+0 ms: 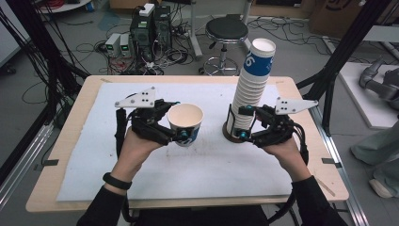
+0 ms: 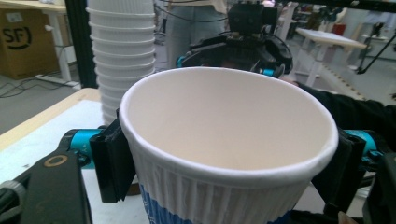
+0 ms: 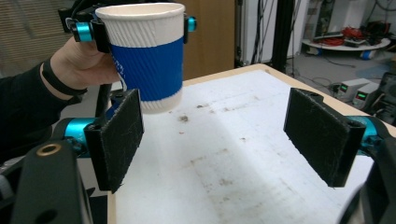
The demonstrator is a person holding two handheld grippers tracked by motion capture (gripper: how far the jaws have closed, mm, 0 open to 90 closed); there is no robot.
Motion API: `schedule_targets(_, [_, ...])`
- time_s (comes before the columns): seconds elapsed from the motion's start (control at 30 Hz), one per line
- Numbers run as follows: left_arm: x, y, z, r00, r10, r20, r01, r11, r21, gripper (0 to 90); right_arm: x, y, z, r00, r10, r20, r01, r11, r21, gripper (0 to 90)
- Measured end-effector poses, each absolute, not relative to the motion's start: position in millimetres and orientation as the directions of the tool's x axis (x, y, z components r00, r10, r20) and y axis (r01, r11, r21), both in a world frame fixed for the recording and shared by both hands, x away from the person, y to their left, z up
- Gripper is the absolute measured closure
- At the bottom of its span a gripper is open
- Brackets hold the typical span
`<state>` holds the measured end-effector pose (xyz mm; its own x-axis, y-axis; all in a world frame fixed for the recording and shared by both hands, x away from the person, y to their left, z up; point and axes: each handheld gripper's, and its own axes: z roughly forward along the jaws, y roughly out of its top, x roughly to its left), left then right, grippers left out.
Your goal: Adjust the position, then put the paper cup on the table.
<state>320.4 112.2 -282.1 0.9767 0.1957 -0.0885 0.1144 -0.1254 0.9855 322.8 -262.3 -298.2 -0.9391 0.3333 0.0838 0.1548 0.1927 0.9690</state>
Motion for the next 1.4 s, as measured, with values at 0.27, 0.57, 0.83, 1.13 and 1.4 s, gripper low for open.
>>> schedule_targets(0.27, [320,126,-282,0.97,0.23,-0.075,0.103,-0.111,0.988,21.7,320,-277,-296,-0.929,0.362,0.077,0.15,0.178,0.972,20.3])
schedule_targets(0.57, [320,124,-283,0.971,0.226,-0.081,0.108,-0.111,0.988,21.7,318,-283,-297,-0.925,0.374,0.072,0.149,0.183,0.972,20.3])
schedule_targets(0.83, [324,127,-283,0.966,0.245,-0.081,0.113,-0.116,0.987,21.7,318,-288,-295,-0.921,0.384,0.068,0.145,0.176,0.974,20.3])
schedule_targets(1.13, [326,130,-285,0.954,0.291,-0.078,0.119,-0.126,0.985,21.7,321,-292,-293,-0.92,0.387,0.064,0.139,0.168,0.976,20.3])
schedule_targets(1.4, [335,139,-289,0.922,0.384,-0.056,0.114,-0.131,0.985,21.7,325,-295,-293,-0.919,0.39,0.065,0.137,0.16,0.978,20.4])
